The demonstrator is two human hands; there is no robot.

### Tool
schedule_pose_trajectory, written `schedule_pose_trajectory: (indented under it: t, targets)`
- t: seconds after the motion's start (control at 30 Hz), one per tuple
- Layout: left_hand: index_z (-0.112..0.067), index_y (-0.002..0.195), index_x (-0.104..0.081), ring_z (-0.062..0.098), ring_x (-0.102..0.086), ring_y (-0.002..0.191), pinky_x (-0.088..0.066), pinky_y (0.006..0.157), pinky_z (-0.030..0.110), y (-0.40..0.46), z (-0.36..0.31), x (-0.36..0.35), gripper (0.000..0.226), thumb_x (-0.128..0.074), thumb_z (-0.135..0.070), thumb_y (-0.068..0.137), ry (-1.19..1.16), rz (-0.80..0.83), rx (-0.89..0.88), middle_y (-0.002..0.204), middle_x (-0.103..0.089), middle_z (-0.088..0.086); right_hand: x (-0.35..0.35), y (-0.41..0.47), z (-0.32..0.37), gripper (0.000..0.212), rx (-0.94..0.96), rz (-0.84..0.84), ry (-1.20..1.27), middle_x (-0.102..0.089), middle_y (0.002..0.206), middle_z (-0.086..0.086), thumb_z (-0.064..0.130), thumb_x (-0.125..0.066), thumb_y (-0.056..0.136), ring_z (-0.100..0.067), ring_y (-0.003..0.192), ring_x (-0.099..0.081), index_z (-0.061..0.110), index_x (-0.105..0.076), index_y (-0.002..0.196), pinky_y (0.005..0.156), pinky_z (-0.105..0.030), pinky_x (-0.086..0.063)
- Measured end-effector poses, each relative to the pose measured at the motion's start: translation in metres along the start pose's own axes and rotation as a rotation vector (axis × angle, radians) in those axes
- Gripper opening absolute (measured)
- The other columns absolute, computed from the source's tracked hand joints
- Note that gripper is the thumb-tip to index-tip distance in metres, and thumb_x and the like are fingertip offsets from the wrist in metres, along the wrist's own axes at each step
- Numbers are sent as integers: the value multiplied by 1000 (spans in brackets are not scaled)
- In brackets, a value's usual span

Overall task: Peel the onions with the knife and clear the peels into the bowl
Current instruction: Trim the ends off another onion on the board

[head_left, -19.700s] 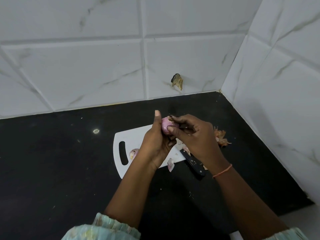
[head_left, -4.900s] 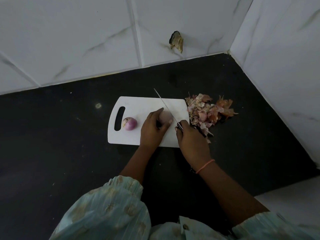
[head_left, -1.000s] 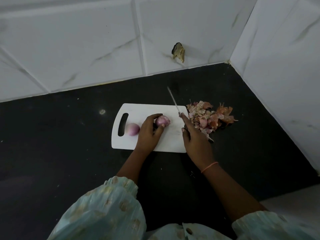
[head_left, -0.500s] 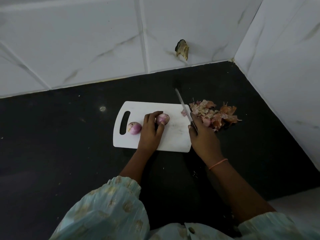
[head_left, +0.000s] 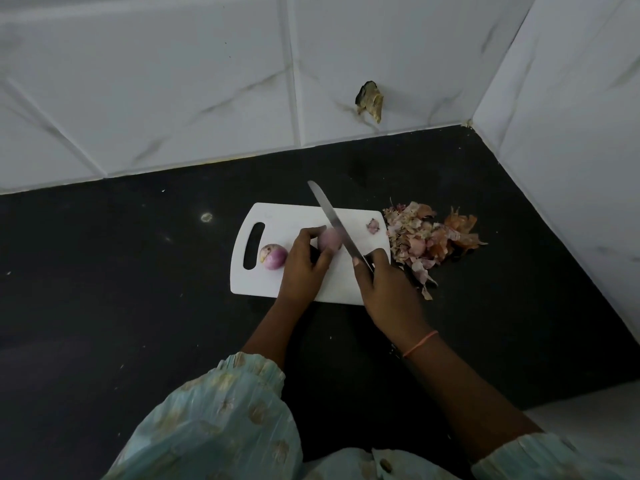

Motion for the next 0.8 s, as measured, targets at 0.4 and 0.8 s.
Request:
schedule_pose_trajectory:
  t: [0.4,0.8]
  targets:
    - [-17,127,-56,7,-65,72,-47,64,13,-2,-2,2,30,-61,-23,98,-65,-18,-2,96,-69,0,-5,1,27,35,84,-64,-401,-65,71,-5,42,-32,105,-24,59,-63,13,-51,109,43,-29,-22]
    - [-17,129,-55,14,-65,79,-48,63,13,0,0,3,30,-59,-24,99,-94,-28,31,100,-68,5,-17,4,25,35,63,14,-392,-68,83,-6,39,-30,106,-24,70,-66,11,-45,120,48,-30,-28]
Point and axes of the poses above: each hand's wrist, its own y-axis towards the middle knuckle, its own x-axis out of the back of the hand, z = x × y, the point moved 10 cm from there along y, towards the middle knuckle
